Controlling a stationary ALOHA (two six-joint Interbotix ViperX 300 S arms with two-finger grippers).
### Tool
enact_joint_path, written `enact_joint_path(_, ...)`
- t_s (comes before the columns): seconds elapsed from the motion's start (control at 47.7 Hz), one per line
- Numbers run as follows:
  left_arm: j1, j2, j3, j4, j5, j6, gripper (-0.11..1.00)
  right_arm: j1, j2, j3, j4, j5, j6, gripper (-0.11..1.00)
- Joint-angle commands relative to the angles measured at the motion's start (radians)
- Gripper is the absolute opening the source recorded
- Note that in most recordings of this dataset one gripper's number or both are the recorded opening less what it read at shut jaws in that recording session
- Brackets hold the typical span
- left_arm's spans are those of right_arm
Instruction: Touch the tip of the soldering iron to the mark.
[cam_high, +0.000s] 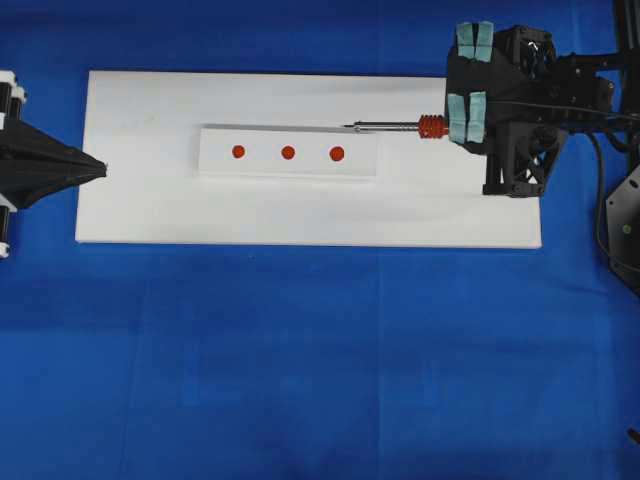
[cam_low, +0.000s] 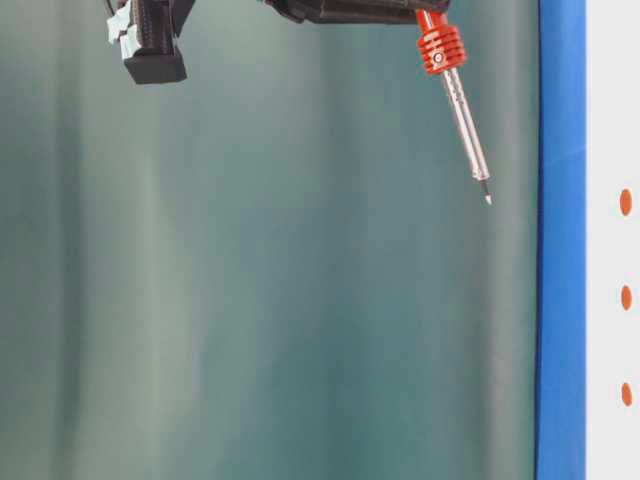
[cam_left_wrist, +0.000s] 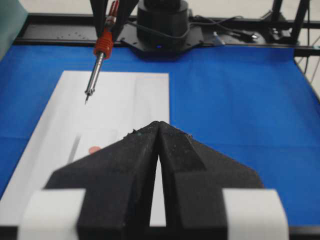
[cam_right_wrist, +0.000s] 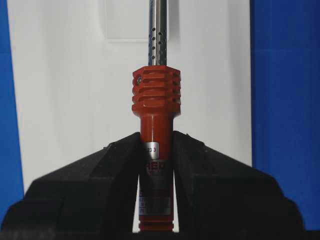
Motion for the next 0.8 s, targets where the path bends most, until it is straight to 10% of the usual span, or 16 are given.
enact_joint_path(0.0, 0.000, 0.005, -0.012, 0.002, -0.009, 0.000, 0.00, -0.002, -0.012, -0.012, -0.002, -0.006, 0.002, 0.06)
enact_joint_path(0.776, 0.000, 0.005, -0.011, 0.000, -0.011, 0.000, 0.00, -0.002, 0.117, 0.020, 0.015, -0.103, 0.002, 0.06)
